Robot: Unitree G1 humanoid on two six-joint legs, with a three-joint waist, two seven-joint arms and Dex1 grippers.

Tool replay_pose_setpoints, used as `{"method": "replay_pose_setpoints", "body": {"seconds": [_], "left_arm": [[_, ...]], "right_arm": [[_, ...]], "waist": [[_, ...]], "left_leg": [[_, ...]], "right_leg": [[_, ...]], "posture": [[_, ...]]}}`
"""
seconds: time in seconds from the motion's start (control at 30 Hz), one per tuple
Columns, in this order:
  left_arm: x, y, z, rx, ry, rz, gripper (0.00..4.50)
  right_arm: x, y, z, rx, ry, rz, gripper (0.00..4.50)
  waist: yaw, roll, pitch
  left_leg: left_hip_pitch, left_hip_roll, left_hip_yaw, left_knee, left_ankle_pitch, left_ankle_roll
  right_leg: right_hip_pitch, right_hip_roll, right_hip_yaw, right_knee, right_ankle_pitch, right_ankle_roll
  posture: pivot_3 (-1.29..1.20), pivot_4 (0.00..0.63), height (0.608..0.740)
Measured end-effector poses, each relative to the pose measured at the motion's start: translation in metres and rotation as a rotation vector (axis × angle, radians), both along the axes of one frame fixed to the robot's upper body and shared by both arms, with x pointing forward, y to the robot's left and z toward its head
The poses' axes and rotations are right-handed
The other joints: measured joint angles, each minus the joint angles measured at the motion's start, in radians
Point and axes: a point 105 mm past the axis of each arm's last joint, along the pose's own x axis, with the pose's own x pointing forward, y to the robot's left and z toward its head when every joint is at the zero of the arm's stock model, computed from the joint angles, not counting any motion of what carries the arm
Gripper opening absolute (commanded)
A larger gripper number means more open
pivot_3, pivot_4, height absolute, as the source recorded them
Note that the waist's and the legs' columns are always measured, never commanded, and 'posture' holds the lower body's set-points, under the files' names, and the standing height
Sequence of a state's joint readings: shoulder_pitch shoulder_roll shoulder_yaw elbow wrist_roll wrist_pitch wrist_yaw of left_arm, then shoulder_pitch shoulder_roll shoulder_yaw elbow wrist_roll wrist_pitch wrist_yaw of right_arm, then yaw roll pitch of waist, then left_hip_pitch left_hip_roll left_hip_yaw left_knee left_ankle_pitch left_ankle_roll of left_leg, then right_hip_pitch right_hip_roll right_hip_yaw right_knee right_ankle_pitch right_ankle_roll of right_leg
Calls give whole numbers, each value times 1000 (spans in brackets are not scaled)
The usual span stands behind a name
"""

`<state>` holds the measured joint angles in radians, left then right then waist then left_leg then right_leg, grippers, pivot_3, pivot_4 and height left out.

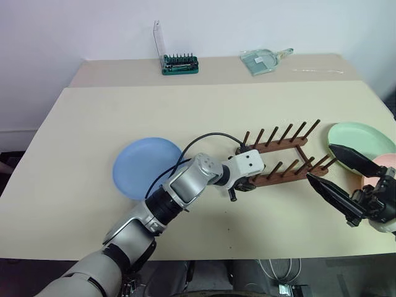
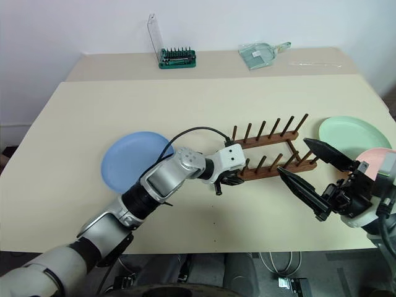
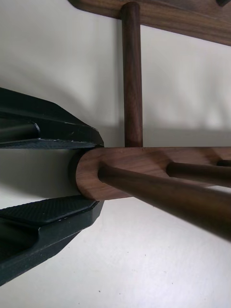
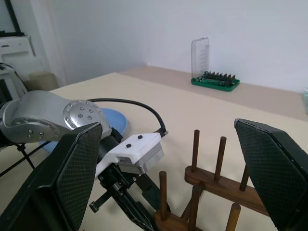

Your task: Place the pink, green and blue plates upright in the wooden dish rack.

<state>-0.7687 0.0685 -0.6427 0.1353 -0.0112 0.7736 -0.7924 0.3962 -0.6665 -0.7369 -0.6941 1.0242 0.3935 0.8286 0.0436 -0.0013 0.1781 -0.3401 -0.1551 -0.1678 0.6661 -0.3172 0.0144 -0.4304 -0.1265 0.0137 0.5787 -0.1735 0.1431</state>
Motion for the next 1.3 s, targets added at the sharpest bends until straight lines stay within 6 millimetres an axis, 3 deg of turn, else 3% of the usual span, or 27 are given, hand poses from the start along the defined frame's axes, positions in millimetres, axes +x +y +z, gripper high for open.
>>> {"method": "replay_pose_setpoints", "body": {"seconds": [0.17, 0.4, 0.53, 0.8, 1.07, 1.3], "left_arm": [[4, 0, 0, -5, -5, 14, 791], [36, 6, 11, -96, -19, 64, 791], [31, 14, 13, -144, 25, -65, 791], [30, 37, 6, -70, -45, -209, 791], [25, 41, 1, -14, -98, -299, 791], [19, 37, -2, 7, -34, -292, 4180]], "right_arm": [[0, -1, 1, 2, -8, -10, 4500], [-1, 0, 3, 7, -19, -11, 4500], [0, 1, 5, 7, -27, -6, 4500], [-1, 1, 4, 10, -21, 0, 4500], [-1, 1, 4, 10, -18, -1, 4500], [-2, 1, 2, 10, -9, -3, 4500]], "waist": [[0, 0, 0], [-5, 0, 0], [0, 0, 0], [-2, 0, 0], [-2, 0, 0], [-2, 0, 0]], "left_leg": [[1, 0, 0, 0, 0, 1], [1, 2, 2, -1, -1, 1], [0, 2, 2, -1, -1, 1], [0, 2, 2, -1, -1, 1], [0, 2, 2, -1, -1, 1], [1, 2, 2, -1, -1, 1]], "right_leg": [[1, 0, 0, 0, 0, 1], [-1, 1, 1, 0, 0, 1], [-1, 1, 1, -1, 0, 0], [-1, 1, 2, -1, 1, -2], [-1, 1, 2, -1, 1, -2], [0, 2, 2, -1, 0, 0]], "posture": [[0, 150, 740], [0, 150, 740], [0, 150, 740], [0, 150, 740], [0, 150, 740], [0, 150, 740]]}}
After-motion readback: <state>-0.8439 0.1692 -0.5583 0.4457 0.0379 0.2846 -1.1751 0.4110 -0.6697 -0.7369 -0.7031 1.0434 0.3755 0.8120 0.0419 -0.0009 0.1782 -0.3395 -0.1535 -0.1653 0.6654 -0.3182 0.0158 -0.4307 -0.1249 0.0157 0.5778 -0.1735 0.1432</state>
